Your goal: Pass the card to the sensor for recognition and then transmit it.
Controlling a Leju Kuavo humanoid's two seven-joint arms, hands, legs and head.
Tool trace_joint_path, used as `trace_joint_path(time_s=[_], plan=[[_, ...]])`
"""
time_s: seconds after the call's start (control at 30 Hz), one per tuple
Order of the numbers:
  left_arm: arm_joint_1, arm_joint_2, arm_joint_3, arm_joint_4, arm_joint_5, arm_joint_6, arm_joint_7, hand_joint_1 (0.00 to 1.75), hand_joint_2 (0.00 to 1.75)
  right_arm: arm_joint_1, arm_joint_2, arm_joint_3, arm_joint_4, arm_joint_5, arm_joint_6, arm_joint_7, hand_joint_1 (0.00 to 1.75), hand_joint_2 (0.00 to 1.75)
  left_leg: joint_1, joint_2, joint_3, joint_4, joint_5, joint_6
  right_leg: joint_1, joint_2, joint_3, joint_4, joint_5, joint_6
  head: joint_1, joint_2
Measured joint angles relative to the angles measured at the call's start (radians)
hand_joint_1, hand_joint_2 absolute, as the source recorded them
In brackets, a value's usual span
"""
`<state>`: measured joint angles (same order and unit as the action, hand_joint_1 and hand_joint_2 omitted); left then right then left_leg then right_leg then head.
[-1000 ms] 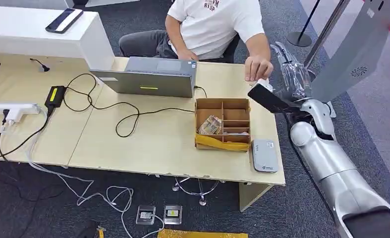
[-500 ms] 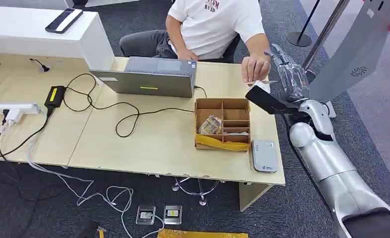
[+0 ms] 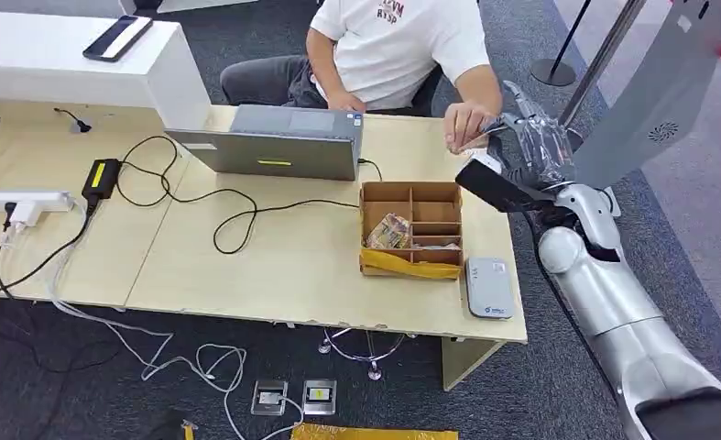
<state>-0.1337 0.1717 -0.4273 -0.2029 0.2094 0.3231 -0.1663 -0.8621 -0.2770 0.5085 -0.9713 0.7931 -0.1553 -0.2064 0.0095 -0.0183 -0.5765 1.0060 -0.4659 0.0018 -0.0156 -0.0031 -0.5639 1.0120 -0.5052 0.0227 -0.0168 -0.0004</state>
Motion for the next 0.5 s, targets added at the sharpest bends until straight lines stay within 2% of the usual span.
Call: trace_joint_path(time_s=[0.5], plan=[[0.000,0.000,-0.006,0.000,0.000,0.000,0.000,0.00,0.00,0.009,-0.006,-0.010,-0.025,0.012,0.011,0.007,1.75,1.75,0.000,0.000,0.000,0.000,0.000,0.000,0.000,0.000,0.000,0.000,0.000,0.000,0.000,0.000]])
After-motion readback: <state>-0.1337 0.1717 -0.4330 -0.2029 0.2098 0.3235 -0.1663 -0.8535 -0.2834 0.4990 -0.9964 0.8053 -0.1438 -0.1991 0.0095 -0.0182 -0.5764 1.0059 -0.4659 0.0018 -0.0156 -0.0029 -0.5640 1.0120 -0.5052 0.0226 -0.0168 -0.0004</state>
